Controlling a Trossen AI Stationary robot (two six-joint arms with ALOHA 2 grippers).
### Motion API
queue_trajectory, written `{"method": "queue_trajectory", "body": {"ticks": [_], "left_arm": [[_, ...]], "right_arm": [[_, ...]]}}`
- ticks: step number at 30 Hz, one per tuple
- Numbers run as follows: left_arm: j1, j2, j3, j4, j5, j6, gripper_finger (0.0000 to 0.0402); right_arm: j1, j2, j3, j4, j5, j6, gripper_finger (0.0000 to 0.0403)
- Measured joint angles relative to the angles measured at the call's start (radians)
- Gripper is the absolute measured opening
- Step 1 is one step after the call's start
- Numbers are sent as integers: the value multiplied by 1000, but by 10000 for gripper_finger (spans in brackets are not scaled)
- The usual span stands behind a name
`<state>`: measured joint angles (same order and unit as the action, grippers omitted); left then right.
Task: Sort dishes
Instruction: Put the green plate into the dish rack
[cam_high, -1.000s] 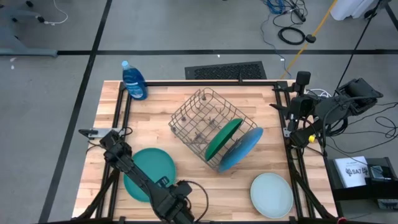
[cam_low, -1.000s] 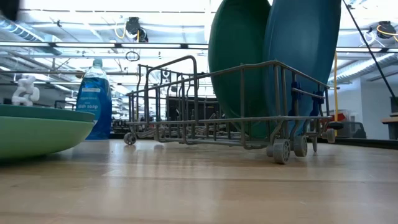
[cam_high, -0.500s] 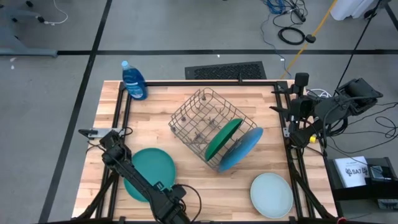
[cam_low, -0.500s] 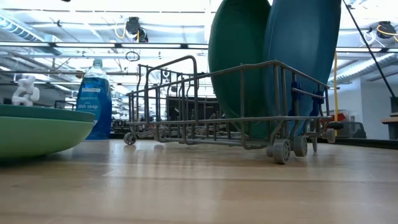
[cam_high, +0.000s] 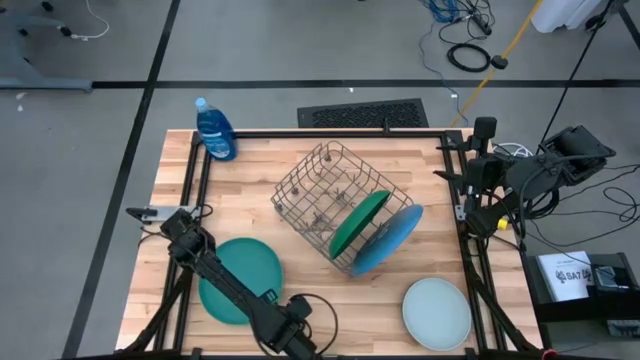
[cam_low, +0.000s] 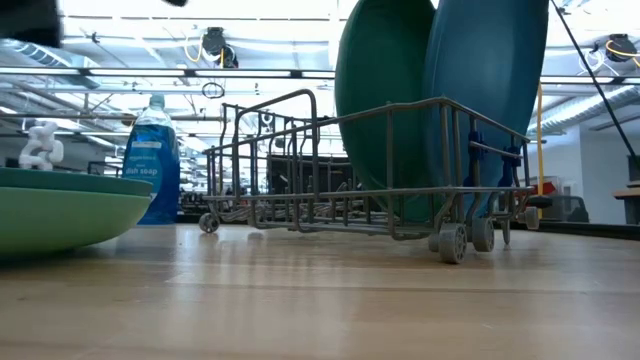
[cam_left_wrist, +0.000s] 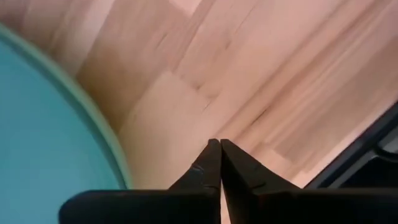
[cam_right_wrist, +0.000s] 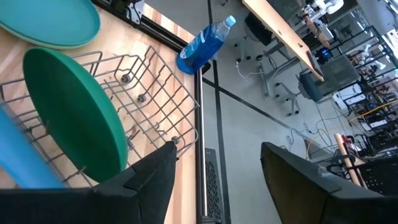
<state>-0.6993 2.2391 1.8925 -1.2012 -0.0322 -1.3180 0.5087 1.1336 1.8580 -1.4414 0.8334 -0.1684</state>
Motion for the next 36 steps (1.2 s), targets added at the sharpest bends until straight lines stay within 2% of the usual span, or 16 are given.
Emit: {"method": "queue_trajectory", "body": {"ticks": [4, 9, 12, 17, 21, 24, 29, 34, 36], "left_arm": [[22, 0, 33, -20, -17, 45, 2], [46, 0, 89, -155, -9, -4, 4], [39, -1, 130, -254, -38, -26, 17], [-13, -2, 140, -355, -111, -46, 83], [-43, -2, 117, -329, -123, -67, 156], [-59, -2, 99, -277, -123, -72, 188], [-83, -2, 73, -278, -122, -116, 194], [-116, -2, 43, -244, -119, -124, 181], [-140, 0, 37, -261, -152, -158, 176]], "right_arm": [[0, 0, 0, 0, 1, 0, 226], [0, 0, 0, 0, 1, 0, 226], [0, 0, 0, 0, 1, 0, 226], [0, 0, 0, -2, 1, 0, 226], [0, 0, 0, -3, 1, -2, 226], [0, 0, 0, -3, 0, -7, 226], [0, 0, 0, -3, -3, -6, 226], [0, 0, 0, -9, -3, 0, 226], [0, 0, 0, -10, -3, 0, 226]]}}
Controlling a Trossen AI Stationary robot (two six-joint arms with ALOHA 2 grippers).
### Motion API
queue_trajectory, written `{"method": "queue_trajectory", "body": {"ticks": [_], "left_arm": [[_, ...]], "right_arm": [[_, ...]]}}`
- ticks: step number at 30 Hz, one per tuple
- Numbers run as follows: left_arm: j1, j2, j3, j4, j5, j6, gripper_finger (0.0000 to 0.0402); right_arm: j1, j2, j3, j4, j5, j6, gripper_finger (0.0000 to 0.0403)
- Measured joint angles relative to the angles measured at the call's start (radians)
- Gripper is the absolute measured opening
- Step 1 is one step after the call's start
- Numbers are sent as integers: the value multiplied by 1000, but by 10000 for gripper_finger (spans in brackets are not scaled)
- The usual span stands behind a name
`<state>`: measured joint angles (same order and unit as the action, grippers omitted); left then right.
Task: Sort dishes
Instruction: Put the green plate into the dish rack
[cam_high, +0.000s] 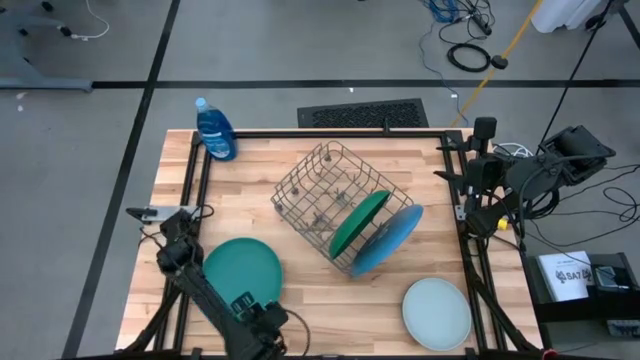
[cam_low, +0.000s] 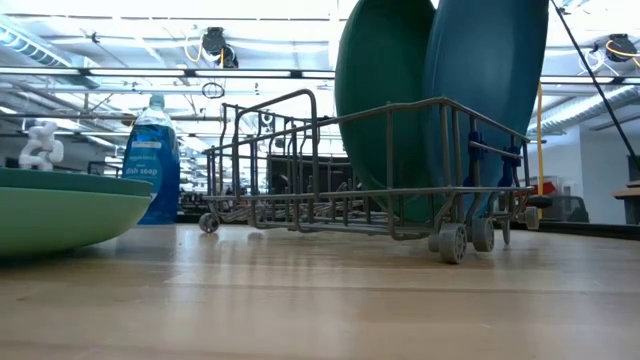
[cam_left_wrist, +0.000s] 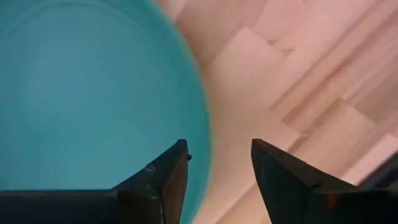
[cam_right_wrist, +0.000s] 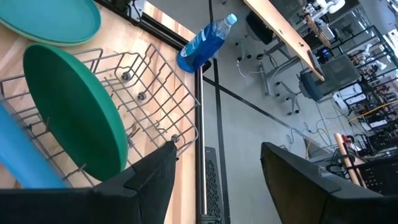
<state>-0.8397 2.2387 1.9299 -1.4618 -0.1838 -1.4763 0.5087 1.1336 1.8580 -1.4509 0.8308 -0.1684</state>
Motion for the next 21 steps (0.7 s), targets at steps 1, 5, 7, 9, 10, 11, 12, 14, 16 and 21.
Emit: {"method": "queue_trajectory", "body": {"ticks": [1, 5, 7, 9, 10, 11, 12, 14, 16, 21], "left_arm": [[-15, 0, 0, -12, -35, -25, 175], [-85, -12, 0, -29, -224, -147, 173], [-116, -25, 0, -31, -267, -209, 173], [-140, -31, 0, -22, -269, -242, 173], [-149, -31, 0, -13, -265, -250, 173], [-158, -30, 0, -2, -264, -260, 173], [-166, -30, -2, 8, -274, -270, 173], [-183, -30, -9, 34, -346, -296, 173], [-191, -30, -17, 46, -404, -337, 173], [-187, -30, -59, 41, -334, -349, 173]], "right_arm": [[0, 0, 0, 0, 0, 0, 226], [0, 0, 0, 0, 0, 0, 226], [0, 0, 0, 0, 0, -1, 226], [0, 0, 0, 0, 0, -5, 226], [0, 0, 0, 0, 0, -7, 226], [0, 0, 0, 1, 0, -8, 226], [0, 0, 0, 2, 0, -10, 226], [0, 0, 0, 3, 0, -11, 226], [0, 0, 0, 9, 0, -13, 226], [0, 0, 0, 16, 0, -26, 226]]}}
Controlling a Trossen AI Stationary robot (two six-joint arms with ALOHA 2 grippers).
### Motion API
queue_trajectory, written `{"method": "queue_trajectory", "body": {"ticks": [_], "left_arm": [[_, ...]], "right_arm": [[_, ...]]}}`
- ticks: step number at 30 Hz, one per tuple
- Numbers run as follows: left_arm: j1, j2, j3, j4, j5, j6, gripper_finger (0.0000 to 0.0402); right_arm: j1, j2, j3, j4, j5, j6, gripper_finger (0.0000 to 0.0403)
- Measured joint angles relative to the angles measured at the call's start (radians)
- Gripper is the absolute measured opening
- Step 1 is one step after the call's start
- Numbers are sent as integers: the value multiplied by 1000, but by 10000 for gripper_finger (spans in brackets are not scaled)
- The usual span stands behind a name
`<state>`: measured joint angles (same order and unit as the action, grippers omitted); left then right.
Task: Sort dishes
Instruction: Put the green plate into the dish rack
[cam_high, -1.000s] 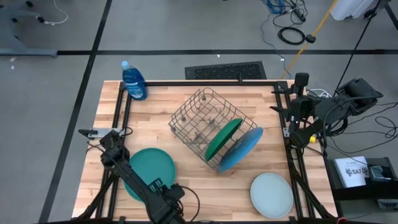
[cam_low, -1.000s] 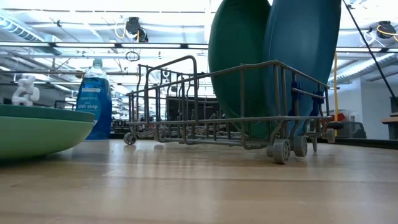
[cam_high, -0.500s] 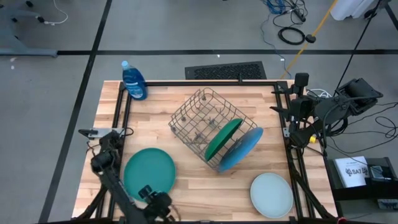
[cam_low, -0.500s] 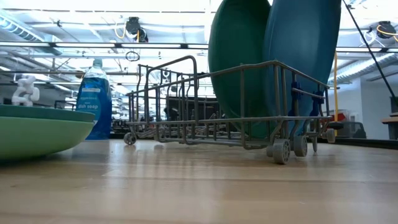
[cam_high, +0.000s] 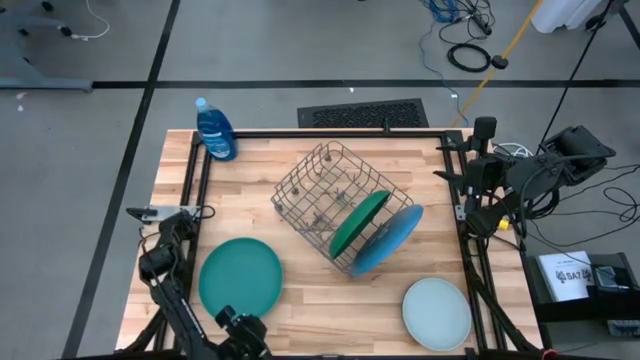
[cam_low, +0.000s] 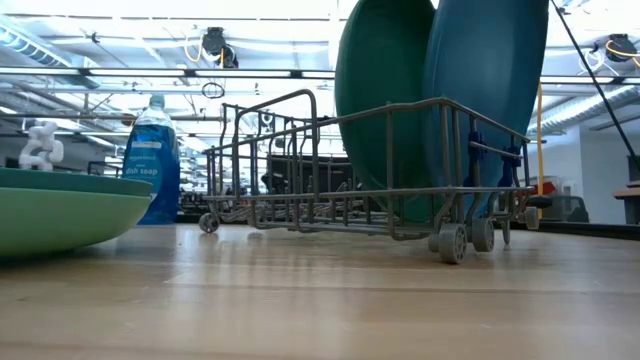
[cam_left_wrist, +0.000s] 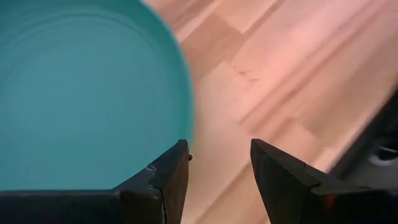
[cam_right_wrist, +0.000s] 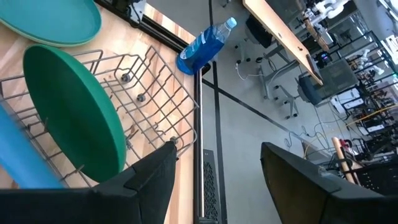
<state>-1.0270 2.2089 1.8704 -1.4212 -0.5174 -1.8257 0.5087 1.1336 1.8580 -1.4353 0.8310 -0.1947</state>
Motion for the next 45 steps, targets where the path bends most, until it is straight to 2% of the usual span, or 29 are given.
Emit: {"method": "queue_trajectory", "body": {"ticks": [7, 17, 22, 28, 35, 40, 45], "left_arm": [[29, 0, -73, 54, 51, 33, 164], [57, 0, -158, 94, 88, 35, 81], [71, 0, -193, 143, 102, 44, 84], [99, 1, -194, 169, 159, 137, 82], [128, -2, -187, 166, 170, 241, 13], [143, 1, -144, 132, 172, 272, 13], [145, -45, -128, 126, 106, 269, 13]], "right_arm": [[0, 0, 0, 1, 0, 0, 226], [0, 0, 0, 2, 0, 0, 226], [0, 0, 0, 3, 0, 0, 226], [0, 0, 0, 5, 0, 0, 226], [0, 0, 0, 9, 0, 4, 226], [0, 0, 0, 2, 0, 8, 226], [0, 0, 0, 2, 0, 8, 226]]}}
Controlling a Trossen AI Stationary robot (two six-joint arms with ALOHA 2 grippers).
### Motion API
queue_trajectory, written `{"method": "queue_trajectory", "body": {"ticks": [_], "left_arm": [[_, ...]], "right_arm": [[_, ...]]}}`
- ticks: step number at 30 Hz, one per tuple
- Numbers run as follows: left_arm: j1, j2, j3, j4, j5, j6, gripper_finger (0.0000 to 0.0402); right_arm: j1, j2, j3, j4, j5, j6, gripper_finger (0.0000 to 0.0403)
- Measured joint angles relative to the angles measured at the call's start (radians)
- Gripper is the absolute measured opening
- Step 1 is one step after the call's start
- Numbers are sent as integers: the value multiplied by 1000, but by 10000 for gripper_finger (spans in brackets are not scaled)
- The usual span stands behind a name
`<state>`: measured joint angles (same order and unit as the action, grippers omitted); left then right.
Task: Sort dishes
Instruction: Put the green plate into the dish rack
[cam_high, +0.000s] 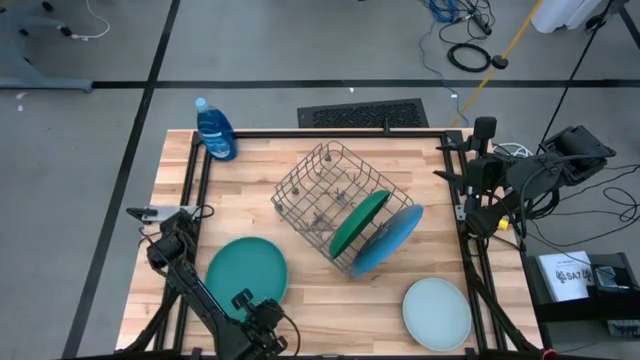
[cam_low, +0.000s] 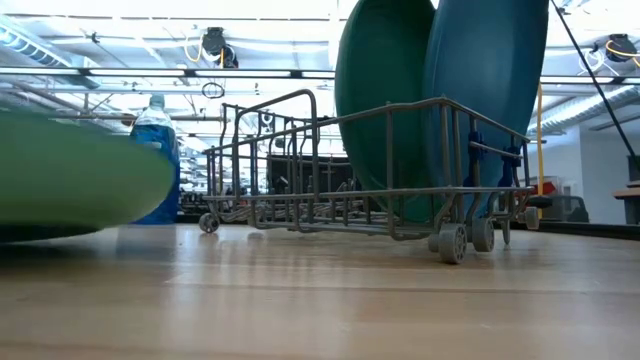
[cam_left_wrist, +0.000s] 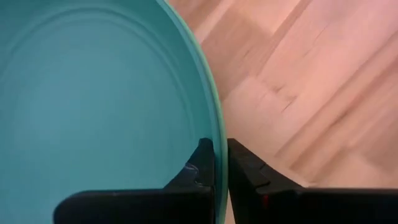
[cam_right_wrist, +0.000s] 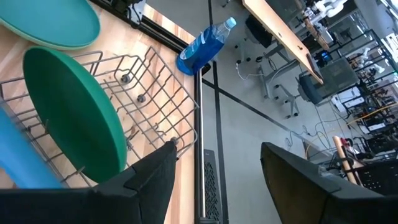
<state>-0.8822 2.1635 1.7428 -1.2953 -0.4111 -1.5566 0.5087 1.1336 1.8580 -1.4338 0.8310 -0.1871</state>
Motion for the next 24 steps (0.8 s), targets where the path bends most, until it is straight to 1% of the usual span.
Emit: {"method": "queue_trajectory", "body": {"ticks": [6, 11, 15, 17, 20, 24], "left_arm": [[0, -75, 1, 7, -73, -5, 13], [-1, -131, 1, 0, -171, -3, 13], [-1, -155, 1, 5, -249, -4, 13], [0, -155, 2, 6, -256, -1, 17], [4, -153, 2, 9, -253, -9, 40], [11, -154, 2, 30, -256, -4, 90]], "right_arm": [[0, 0, 0, 0, 0, 0, 226], [0, 0, 0, 0, 0, 0, 226], [0, 0, 0, 0, 0, 0, 226], [0, 0, 0, 0, -1, 0, 226], [0, 0, 0, 0, -22, -5, 226], [0, 0, 0, 0, -26, -6, 226]]}}
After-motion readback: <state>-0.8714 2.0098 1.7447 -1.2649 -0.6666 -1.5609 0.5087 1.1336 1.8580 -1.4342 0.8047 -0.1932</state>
